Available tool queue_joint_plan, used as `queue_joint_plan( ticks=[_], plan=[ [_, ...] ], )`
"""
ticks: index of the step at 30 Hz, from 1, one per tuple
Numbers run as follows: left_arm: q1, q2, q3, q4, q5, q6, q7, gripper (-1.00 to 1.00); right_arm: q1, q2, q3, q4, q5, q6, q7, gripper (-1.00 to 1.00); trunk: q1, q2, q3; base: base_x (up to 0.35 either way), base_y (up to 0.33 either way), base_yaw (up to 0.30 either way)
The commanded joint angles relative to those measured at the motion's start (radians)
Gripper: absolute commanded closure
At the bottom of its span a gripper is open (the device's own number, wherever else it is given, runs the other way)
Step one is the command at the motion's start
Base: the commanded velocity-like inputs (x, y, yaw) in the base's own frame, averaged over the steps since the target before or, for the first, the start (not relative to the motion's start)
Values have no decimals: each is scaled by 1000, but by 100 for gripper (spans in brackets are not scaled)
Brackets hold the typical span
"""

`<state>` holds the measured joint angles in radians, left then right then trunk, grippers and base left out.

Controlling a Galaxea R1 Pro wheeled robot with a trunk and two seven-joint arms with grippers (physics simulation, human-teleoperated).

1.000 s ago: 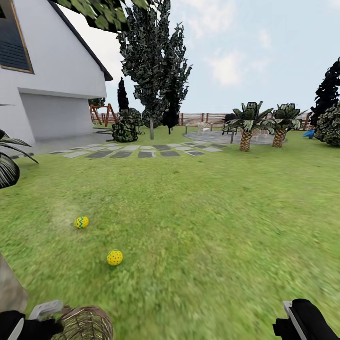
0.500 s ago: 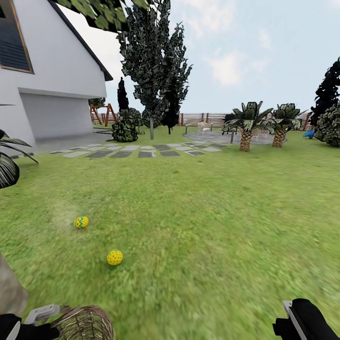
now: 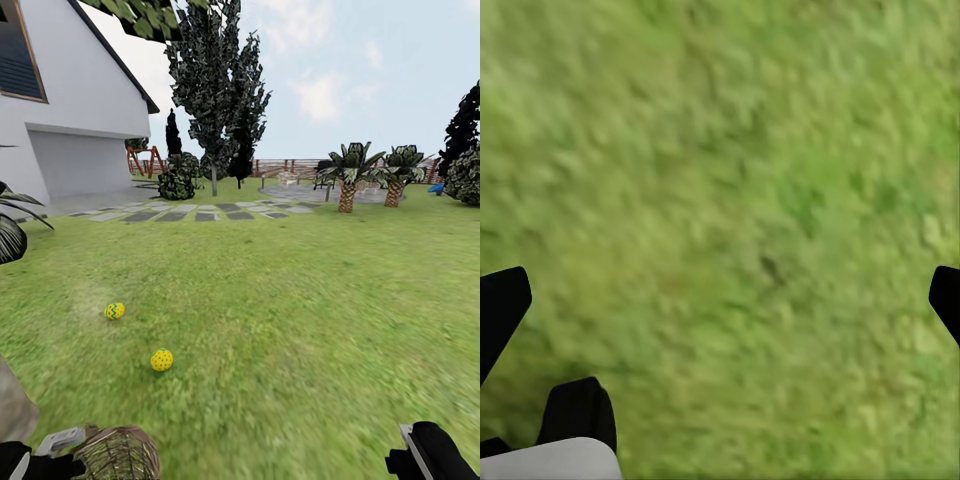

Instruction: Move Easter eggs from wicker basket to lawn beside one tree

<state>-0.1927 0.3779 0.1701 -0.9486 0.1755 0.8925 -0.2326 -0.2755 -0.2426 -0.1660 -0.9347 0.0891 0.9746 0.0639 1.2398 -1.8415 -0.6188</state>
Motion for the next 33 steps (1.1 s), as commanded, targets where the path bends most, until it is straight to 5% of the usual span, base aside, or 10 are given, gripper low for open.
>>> queue_joint_plan(
  ticks=[1,33],
  plan=[
    [-1,0,2,-1,2,5,-2,-100,-1,0,-1,-1,9,4,7,-100,4,-8,-4,0,0,0],
    [-1,-7,1,-2,4,5,-1,-100,-1,-1,0,2,9,3,7,-100,127,-232,-105,0,0,0]
  ],
)
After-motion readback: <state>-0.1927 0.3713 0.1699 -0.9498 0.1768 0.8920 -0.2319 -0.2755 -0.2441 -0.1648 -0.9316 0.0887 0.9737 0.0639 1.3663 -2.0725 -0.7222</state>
